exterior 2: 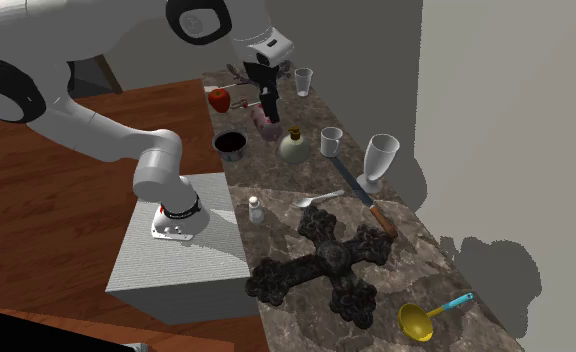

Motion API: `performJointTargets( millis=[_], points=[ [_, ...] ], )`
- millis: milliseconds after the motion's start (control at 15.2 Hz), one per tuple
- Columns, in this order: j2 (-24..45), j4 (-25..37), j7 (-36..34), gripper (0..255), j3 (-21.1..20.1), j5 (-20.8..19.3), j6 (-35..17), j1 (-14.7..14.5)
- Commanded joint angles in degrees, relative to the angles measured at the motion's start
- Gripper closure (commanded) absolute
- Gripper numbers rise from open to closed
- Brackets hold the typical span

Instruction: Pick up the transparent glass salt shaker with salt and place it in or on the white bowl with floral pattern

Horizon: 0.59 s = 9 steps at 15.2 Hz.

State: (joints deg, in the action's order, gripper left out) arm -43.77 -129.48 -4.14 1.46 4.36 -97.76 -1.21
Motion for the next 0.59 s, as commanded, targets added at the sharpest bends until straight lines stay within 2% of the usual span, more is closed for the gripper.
performJointTargets(
  millis=[0,528],
  points=[
    [0.00,0.00,0.00,0,0.00,0.00,0.00,0.00],
    [-4.49,-14.90,1.58,0,3.08,-2.36,-6.24,3.00]
  ],
)
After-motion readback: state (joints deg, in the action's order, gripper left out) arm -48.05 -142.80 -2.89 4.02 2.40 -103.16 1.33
